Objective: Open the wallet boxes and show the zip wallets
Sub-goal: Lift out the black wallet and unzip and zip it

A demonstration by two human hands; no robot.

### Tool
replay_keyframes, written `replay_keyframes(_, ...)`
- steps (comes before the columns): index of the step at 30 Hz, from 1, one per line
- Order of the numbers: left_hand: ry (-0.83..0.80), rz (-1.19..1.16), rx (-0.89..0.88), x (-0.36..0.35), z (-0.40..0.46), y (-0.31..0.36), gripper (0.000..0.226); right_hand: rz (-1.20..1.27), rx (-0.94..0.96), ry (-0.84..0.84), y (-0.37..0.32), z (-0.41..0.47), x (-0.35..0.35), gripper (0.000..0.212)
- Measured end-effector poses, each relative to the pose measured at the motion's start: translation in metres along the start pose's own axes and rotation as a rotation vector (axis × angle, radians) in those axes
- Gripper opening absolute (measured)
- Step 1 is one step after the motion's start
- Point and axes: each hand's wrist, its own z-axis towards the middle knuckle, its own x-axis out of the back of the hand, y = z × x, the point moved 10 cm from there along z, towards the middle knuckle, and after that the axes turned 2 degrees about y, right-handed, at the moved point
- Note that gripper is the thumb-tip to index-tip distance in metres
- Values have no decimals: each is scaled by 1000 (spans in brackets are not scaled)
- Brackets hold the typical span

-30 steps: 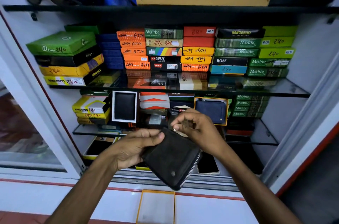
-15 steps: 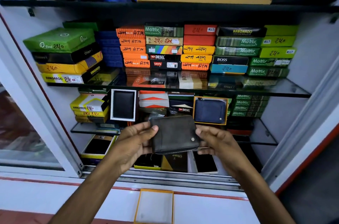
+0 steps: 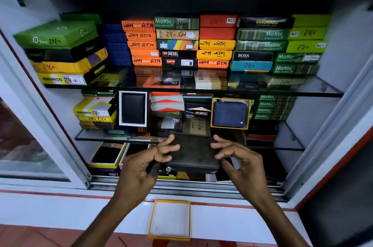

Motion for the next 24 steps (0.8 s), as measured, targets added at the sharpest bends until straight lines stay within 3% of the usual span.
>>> replay_keyframes(3,10,-68,76,1,-12,-15,60,9,-52,-6,13,-10,-8,28)
replay_keyframes(7,119,-158,354,11,-37,-55,41,121,-390,-51,51,-38,-30,34)
replay_keyframes(10,213,-131,607,13,-70,-106,40,116,-634,-181,81,-71,-64,40)
replay_keyframes(15,374,-15,956,19,-143,-189,21,79,-899,-200,139,-129,-109,31)
replay_keyframes(19,322,244,1002,18,-173,-213,11,22,-972,-248,164,-158,-132,45)
replay_keyframes(24,190,384,1035,6,-191,-232,12,-185,-978,-283,178,-168,-142,24)
